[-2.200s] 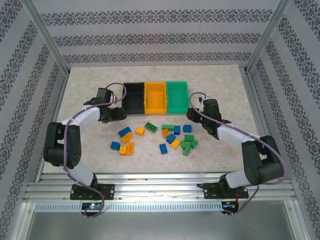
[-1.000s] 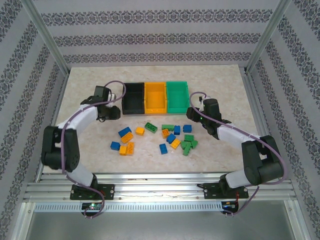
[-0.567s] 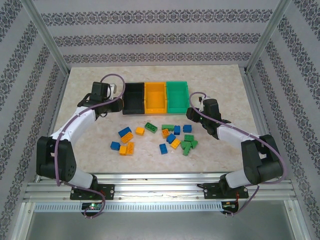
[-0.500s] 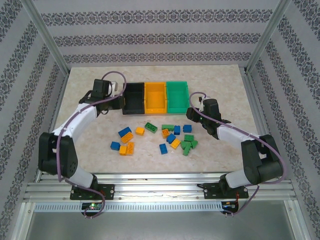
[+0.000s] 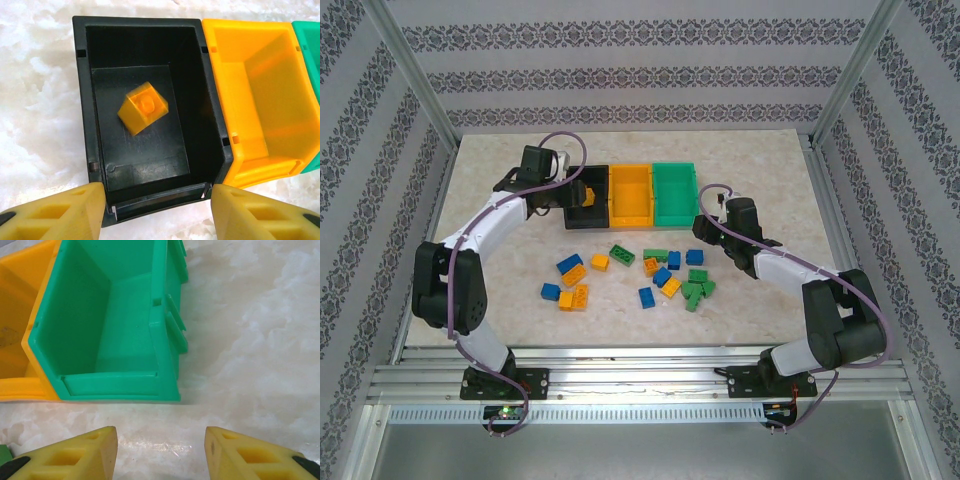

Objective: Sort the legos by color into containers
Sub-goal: Place the lego in the container, then pick up the lego from the center of the table.

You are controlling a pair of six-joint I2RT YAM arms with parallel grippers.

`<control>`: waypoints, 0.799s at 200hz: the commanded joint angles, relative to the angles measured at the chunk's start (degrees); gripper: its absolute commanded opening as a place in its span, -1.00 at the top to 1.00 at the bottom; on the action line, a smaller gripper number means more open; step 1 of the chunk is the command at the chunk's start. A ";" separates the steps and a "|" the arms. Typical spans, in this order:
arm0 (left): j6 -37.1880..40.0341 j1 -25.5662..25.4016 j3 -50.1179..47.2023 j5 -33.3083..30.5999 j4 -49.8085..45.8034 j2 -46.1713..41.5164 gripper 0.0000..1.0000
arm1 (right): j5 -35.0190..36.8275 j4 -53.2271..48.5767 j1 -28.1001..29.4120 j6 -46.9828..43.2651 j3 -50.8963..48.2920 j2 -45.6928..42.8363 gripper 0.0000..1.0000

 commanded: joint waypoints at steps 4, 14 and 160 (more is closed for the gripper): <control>0.05 -1.38 0.52 1.02 0.10 -0.80 -0.15 | -0.09 0.40 0.31 0.86 0.69 0.65 0.00; 0.41 -2.32 0.25 1.42 0.14 -1.09 -0.15 | -0.20 0.41 0.37 0.90 0.69 0.67 0.00; 16.17 -31.02 0.28 10.21 3.01 9.93 -0.16 | -8.19 5.32 -9.34 9.08 -3.04 0.78 0.00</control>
